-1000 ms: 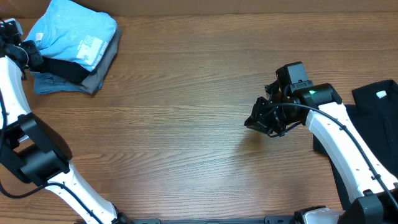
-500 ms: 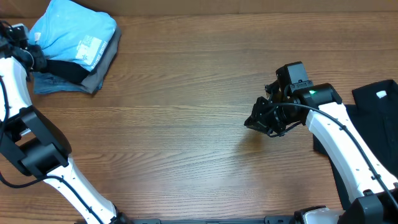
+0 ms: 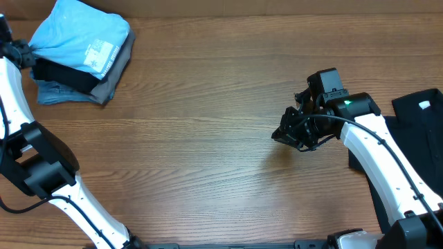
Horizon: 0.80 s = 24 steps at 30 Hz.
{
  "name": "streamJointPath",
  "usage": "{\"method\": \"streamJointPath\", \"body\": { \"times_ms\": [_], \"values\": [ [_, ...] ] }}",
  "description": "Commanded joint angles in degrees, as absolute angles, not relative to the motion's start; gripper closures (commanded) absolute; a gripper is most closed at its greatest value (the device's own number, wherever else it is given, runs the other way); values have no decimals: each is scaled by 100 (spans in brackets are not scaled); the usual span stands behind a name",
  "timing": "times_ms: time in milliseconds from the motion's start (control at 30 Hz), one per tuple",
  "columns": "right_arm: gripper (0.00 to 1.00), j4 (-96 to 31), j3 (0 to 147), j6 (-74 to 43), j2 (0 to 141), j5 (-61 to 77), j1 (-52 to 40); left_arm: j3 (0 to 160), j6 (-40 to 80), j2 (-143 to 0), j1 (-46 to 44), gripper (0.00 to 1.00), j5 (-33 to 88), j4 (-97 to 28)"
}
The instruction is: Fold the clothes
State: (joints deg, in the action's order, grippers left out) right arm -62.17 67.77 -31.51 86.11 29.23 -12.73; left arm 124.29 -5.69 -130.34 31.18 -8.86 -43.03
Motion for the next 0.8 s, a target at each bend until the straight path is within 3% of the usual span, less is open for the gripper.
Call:
{"method": "streamJointPath", "body": {
  "times_ms": [0, 200, 367, 500, 633, 767],
  "values": [
    [91, -6182, 6862, -3170, 8573, 2961, -1251, 12761, -123, -12895, 3155, 41, -1234, -4591],
    [90, -6156, 6866, -3114, 8571, 2950, -1251, 13159, -128, -12331, 3155, 19, -163, -4912],
    [86, -6163, 6936, -2781, 8484, 2801, -1251, 13229, -154, -11428, 3155, 15, 119, -5166],
    [85, -6163, 7201, -2499, 8224, 2456, -1251, 13229, -478, -10602, 3153, 14, 1516, -5621],
    [78, -6169, 7653, -2161, 7806, 2401, -1251, 13229, -832, -9743, 2971, 12, 2364, -6569],
    [60, -6184, 8272, -1688, 7275, 2403, -1251, 13229, -930, -8842, 2383, 7, 2340, -7378]
  ]
}}
